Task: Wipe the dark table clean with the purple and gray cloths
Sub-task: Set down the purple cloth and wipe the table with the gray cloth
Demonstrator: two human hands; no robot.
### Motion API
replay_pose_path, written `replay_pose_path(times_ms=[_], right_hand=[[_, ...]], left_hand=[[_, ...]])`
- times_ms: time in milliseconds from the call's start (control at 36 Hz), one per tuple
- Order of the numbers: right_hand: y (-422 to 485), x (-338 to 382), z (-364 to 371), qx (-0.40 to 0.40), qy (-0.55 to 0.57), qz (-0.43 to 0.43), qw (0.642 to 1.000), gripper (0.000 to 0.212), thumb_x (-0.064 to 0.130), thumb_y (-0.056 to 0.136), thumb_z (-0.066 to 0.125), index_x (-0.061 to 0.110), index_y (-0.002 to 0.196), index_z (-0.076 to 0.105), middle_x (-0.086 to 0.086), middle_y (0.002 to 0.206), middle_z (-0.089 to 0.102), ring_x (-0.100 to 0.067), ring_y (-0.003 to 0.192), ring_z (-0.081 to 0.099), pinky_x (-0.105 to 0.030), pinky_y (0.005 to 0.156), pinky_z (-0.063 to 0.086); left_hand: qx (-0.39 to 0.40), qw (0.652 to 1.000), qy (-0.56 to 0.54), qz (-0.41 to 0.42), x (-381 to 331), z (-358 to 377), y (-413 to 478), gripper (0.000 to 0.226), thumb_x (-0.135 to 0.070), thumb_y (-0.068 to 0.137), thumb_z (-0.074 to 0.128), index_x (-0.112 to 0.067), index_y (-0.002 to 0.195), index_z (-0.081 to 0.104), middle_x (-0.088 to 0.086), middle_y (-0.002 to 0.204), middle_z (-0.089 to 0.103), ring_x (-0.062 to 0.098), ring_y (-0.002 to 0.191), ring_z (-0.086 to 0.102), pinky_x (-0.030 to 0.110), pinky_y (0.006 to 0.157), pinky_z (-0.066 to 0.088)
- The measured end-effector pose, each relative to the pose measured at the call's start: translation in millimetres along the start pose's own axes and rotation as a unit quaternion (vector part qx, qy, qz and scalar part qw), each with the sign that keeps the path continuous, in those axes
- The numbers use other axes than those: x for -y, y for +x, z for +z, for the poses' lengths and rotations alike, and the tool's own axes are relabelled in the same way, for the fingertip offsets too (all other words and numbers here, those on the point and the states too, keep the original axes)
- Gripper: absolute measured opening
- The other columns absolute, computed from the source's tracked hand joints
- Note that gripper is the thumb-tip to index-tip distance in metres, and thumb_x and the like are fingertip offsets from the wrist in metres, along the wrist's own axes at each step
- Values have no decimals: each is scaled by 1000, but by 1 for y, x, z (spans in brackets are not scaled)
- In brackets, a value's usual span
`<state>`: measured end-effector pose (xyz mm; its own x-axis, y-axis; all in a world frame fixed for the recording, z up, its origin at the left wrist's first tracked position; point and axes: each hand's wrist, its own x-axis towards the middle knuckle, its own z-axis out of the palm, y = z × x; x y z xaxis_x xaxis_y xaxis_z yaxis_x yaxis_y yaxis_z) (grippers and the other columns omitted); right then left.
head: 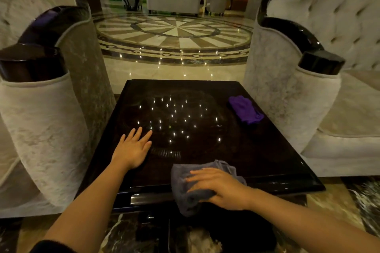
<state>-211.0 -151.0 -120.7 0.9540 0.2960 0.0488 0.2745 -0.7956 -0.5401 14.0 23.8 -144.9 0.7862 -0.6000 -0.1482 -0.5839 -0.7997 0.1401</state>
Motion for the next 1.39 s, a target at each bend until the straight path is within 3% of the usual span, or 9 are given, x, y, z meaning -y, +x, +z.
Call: replay_pose_path(times_ms=[111,194,278,417,639,722,833,1222,1389], right_hand=[[0,-5,-39,-86,25,39,995,31,-1,81,60,1,112,60,-18,126,56,-16,120,45,-10,101,29],[13,-18,-81,-190,0,59,980,39,-13,76,59,-1,113,59,-21,126,55,-19,118,45,-16,99,30],[34,-38,-118,-240,-29,95,966,40,-6,80,60,7,118,56,-16,131,52,-15,118,43,-20,100,31],[68,-95,-136,-235,-58,185,953,41,9,86,56,20,126,50,-7,143,40,-24,127,41,-35,105,33],[82,-155,-96,-161,-35,309,937,47,30,91,50,27,136,36,-10,151,26,-29,134,32,-40,110,28],[85,-155,-90,-159,-52,319,933,46,34,92,47,22,135,36,-9,148,34,-31,130,38,-41,106,31],[80,-146,-83,-182,-57,306,933,40,32,90,51,19,127,47,-10,136,51,-31,122,47,-41,99,39],[11,-58,-22,-116,-62,103,986,39,22,83,62,22,122,55,-6,131,57,-20,126,46,-33,107,29],[-18,-26,-3,-110,-46,67,991,38,29,85,57,32,123,53,5,137,51,-1,128,31,-19,105,18]], left_hand=[[0,1000,-5,3,1,1,1,51,-42,99,14,-31,148,3,5,159,-2,23,147,-4,43,119,2],[0,1000,-4,4,2,0,1,51,-42,99,14,-31,148,3,5,159,-2,23,147,-5,43,119,2],[-3,1000,-2,7,2,0,1,51,-41,100,14,-31,148,3,5,159,-2,23,147,-4,43,119,2],[-3,1000,2,4,3,2,4,51,-43,99,13,-32,148,2,4,159,-3,22,147,-6,43,119,2],[-7,1000,3,4,6,5,9,51,-44,99,14,-35,147,2,1,159,-3,20,147,-7,41,119,1],[-4,1000,2,1,5,5,8,50,-44,99,14,-35,147,2,1,159,-4,20,147,-7,41,119,0],[-11,1000,-5,-4,1,3,5,50,-42,99,15,-34,147,5,2,159,-2,20,147,-5,42,119,1],[-11,1000,0,-2,-3,-1,-2,49,-39,100,16,-31,148,6,5,159,1,23,147,-2,43,119,4],[-7,1000,1,-5,-1,-1,-2,50,-39,100,16,-31,148,5,6,160,2,24,147,-1,43,119,5]])
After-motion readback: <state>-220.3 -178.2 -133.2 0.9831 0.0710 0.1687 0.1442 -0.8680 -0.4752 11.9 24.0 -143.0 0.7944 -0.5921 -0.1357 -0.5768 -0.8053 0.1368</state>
